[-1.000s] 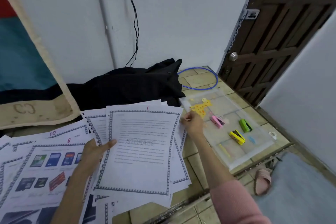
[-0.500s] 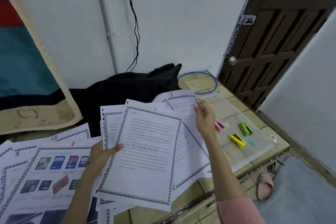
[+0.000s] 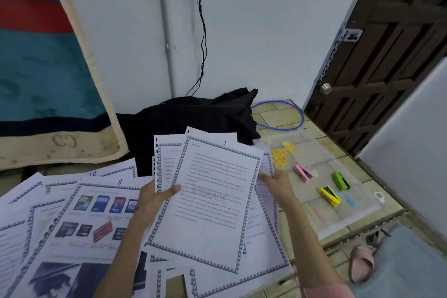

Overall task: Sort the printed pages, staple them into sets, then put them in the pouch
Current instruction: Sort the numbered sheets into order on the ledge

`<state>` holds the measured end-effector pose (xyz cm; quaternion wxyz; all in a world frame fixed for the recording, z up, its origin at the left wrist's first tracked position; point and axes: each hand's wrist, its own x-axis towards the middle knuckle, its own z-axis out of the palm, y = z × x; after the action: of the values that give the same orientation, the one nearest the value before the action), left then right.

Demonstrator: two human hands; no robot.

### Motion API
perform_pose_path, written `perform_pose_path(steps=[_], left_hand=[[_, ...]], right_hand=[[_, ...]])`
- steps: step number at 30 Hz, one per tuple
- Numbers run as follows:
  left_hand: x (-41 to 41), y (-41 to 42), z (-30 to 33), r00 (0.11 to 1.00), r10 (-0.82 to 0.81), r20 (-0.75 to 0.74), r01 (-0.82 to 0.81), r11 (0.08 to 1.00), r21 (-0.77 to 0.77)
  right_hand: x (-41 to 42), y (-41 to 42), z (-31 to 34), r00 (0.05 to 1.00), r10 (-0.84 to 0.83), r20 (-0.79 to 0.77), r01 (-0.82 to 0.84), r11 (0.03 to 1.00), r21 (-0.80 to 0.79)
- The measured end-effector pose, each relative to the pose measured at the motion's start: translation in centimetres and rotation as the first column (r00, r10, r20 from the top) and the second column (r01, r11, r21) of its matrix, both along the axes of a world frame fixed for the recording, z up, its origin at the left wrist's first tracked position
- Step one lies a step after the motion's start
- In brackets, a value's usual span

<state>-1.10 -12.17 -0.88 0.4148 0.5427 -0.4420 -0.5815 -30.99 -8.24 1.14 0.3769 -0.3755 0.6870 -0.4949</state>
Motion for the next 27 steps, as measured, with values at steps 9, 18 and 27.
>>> perform_pose_path(steps=[9, 18, 27], left_hand=[[0.7, -0.2, -0.4, 0.992, -0.121, 0.023, 0.121, 0.993, -0.004], [0.5, 0.0, 1.2, 0.966, -0.239, -0.1, 0.247, 0.967, 0.071], [1.1, -1.5, 0.7, 0.911, -0.305, -0.279, 0.344, 0.934, 0.101]], right_hand=[[0.8, -0.5, 4.9, 0.95, -0.312, -0.004, 0.27, 0.828, -0.491], [0.7, -3.2, 12.0, 0.899, -0.437, 0.036, 0.333, 0.627, -0.704], [-0.3, -5.4, 14.7, 0.969, -0.248, -0.022, 0.181, 0.761, -0.623]])
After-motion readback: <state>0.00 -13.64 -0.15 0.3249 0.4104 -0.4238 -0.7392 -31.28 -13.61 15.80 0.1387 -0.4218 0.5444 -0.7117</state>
